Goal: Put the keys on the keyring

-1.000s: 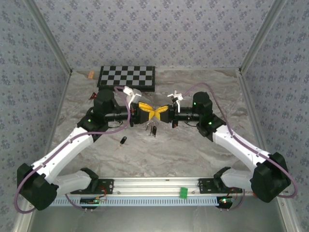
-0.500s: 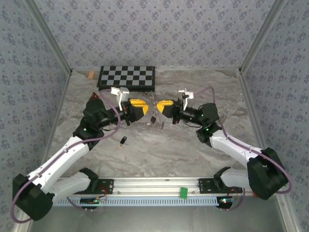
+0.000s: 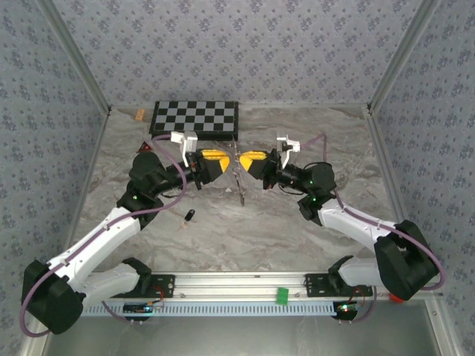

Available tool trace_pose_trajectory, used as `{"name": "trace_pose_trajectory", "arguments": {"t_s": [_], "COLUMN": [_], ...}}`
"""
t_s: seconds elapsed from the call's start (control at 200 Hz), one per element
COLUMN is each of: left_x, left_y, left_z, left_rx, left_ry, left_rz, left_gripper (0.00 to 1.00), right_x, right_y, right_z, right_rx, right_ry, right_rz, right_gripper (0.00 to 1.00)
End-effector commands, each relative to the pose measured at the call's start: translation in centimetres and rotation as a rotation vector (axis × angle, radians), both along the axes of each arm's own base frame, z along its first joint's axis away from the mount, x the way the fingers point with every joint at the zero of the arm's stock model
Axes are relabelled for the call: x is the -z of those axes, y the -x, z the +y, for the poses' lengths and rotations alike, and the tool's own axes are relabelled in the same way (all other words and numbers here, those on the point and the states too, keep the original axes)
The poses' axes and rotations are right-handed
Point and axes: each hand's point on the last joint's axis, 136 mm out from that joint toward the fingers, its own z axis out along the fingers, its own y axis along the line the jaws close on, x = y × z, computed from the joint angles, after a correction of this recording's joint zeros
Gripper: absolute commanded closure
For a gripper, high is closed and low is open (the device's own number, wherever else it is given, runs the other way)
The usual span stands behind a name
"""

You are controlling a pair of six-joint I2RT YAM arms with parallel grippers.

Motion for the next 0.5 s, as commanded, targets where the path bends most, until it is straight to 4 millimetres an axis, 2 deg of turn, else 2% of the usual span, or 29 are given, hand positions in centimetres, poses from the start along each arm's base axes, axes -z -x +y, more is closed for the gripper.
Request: {"name": "trace_pose_trajectory", "arguments": {"t_s": [0.0,0.26,0.495], "left_x": [-1.7,-1.6,-1.4], "left_y": [1.3,2.3,2.4], "left_z": [-0.1,-1.2,-1.5], "left_rx": [0.038,0.094,0.100], "left_ry": [0.030,0.007,-0.006], "left_rz": [-0.064,-0.082,-0.085], "left_gripper": [0.68,0.68,0.77], "right_x": [-1.3,-1.2,-1.1], "right_y": [0.4,0.3,0.4], "right_z": [0.0,0.4,0.5], "right_rx": [0.000,-0.007,-0.012], "right_ry": [-0.041,-0.036,-0.033], "right_rz": [-0.042,-0.033,-0.031], "right_gripper": [1.00,1.00,1.00]}}
